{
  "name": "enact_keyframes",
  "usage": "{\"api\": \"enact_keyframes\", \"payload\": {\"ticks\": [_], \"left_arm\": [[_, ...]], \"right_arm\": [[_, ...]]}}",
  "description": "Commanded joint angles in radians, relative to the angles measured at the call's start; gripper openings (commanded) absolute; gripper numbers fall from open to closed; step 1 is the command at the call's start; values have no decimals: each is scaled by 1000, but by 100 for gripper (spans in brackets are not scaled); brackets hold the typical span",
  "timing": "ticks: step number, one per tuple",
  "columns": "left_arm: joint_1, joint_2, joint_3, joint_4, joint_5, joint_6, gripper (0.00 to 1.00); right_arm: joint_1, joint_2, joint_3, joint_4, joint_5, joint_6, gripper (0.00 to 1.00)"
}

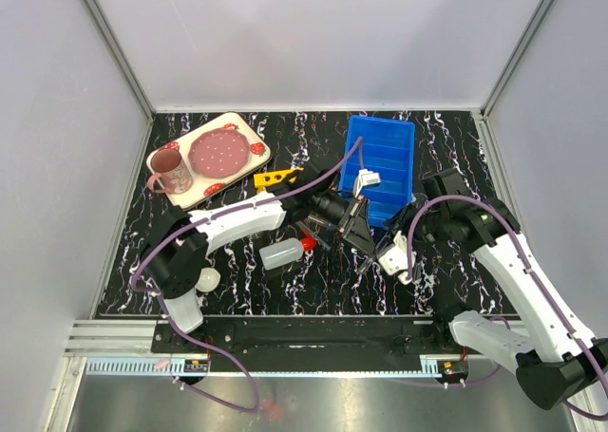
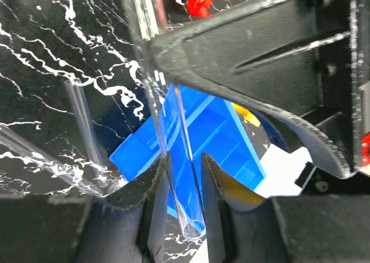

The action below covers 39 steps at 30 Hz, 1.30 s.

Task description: Organize the chemistry lab equipment

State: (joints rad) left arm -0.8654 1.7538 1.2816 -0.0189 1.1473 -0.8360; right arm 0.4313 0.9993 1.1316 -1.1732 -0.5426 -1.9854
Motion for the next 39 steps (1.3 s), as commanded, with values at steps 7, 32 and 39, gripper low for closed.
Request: {"api": "enact_keyframes", "payload": {"ticks": [7,32,39], "left_arm": [[37,-89,-111,269,-55,-164,32],[102,-826,-777,753,-952,-263,99],[-35,-764,-760,824,-1127,-285,99]], "right_arm": [[9,-48,-3,-40,-39,57,23],[7,-88,-82,354,-316,1368,13],[6,-59,-111,535,-345,1669,15]]}}
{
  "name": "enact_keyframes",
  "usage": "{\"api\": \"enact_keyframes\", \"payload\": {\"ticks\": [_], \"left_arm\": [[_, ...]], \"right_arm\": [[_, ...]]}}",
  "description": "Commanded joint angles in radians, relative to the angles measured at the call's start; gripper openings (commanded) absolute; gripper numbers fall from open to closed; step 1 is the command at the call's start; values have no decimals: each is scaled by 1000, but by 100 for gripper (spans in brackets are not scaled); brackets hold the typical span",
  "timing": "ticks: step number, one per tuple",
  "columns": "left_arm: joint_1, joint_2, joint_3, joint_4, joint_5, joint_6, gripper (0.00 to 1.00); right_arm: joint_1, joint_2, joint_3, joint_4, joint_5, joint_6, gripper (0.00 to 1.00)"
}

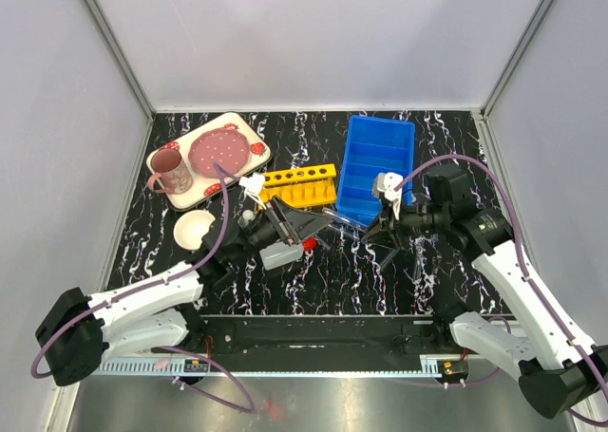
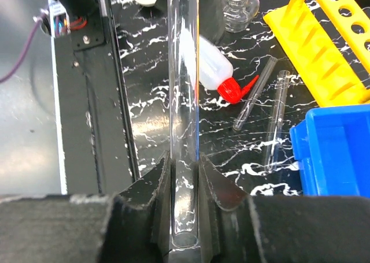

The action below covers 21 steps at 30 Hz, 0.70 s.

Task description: Organize the chemistry lab equipment

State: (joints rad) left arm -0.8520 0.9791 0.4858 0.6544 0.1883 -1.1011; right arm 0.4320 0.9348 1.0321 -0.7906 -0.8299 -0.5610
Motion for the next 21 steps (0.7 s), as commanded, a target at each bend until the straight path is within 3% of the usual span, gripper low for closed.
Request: {"api": "enact_keyframes", "payload": {"ticks": [1,10,21], "left_arm": [[-65,16,46,145,-187,-17,98],[-128,47,92,67,-317,30,85],[-148,81,221,-154,-309,99,57]], "right_arm": [[4,6,-17,163,-60,262,16],[-16,-4,-107,272,-97,401,16],[-21,-14,-144,292,-101,386,17]]}}
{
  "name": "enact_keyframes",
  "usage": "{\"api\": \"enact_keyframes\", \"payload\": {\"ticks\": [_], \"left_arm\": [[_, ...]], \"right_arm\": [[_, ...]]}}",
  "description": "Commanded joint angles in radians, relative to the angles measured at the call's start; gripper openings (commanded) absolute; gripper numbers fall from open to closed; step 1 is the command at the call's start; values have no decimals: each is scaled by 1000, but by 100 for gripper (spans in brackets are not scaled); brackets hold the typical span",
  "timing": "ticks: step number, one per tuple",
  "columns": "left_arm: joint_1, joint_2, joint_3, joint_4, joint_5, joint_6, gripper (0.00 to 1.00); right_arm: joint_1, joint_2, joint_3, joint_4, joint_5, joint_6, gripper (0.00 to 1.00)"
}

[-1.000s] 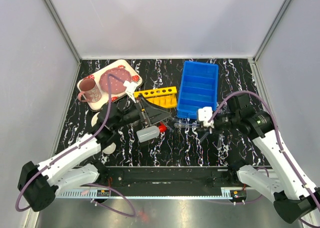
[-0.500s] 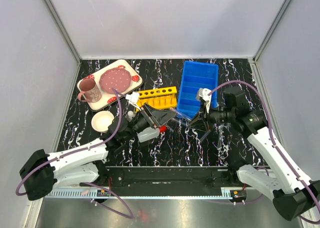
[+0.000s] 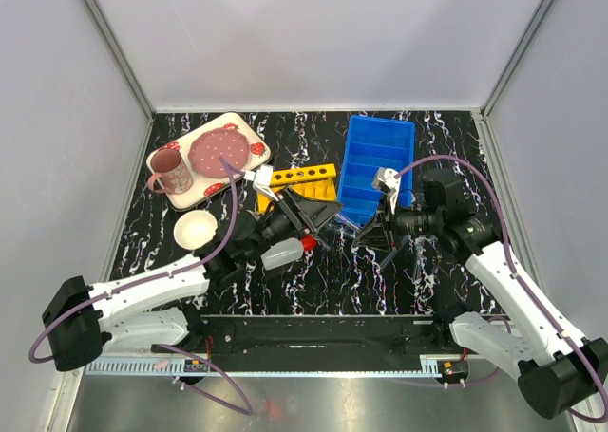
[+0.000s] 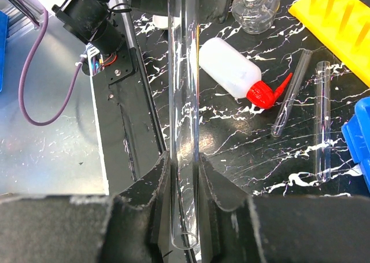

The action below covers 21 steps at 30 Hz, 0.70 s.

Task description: Organize the chemistry lab equipment

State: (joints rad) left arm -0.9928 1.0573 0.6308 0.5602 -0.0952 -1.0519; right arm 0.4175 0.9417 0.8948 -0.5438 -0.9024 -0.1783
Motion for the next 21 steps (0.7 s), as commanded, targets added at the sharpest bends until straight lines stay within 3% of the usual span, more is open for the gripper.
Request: {"api": "enact_keyframes", "payload": {"ticks": [1,12,15,19,21], "left_arm": [[-9,3,81,-84,-23,52,54],[-6,-37,72,-144,23,58,20],[-6,-72,61,-178,20,66,17],[23,-157,55,-293,-9,96,15],[89,-189,56,-354,2,116,15]], "right_arm": [[-6,-24,-10,44,-29,2,17],[-6,-35,-27,21,-18,-38,18],[-14,-43,-19,9,-20,-58,31],[-34,-49,38,-83,-39,-188,66],[-72,-52,70,-158,-24,-269,74]]}}
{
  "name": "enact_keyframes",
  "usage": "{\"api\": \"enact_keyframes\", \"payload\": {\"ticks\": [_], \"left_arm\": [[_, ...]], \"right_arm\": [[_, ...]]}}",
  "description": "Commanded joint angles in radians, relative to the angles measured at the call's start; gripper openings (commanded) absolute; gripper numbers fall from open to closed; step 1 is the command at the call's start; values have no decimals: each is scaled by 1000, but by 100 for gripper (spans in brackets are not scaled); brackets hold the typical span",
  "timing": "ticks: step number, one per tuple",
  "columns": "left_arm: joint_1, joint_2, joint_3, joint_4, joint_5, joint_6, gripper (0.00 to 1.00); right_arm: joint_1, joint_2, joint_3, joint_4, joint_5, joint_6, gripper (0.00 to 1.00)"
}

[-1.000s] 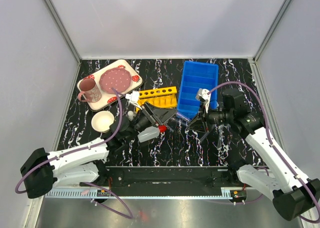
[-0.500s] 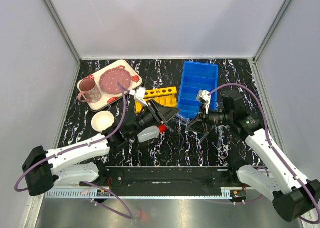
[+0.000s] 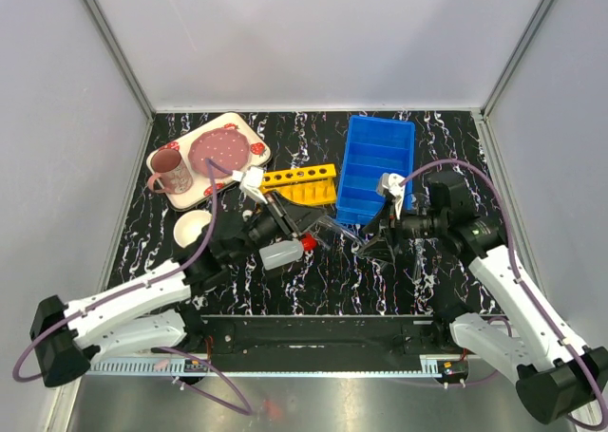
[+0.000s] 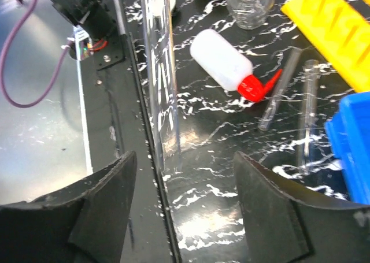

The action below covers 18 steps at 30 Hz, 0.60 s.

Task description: Organize the chemistry lab equipment

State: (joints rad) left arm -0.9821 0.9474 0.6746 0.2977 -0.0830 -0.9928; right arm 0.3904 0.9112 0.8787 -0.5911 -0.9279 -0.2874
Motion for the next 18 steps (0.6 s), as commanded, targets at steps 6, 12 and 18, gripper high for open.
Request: {"api": "enact_keyframes", "payload": {"ticks": [6,12,18], "left_arm": [[386,-147,52,-350,77,261,16],[577,-20,130,-414,131,459,16],[597,155,266,-456,89,582,16]], "right_arm": [[-186,-37,175,-208,98,-231,83],[-291,-57,178,-214,153,-194,88],[-331,-48,203,-233,224,-182,93]]}}
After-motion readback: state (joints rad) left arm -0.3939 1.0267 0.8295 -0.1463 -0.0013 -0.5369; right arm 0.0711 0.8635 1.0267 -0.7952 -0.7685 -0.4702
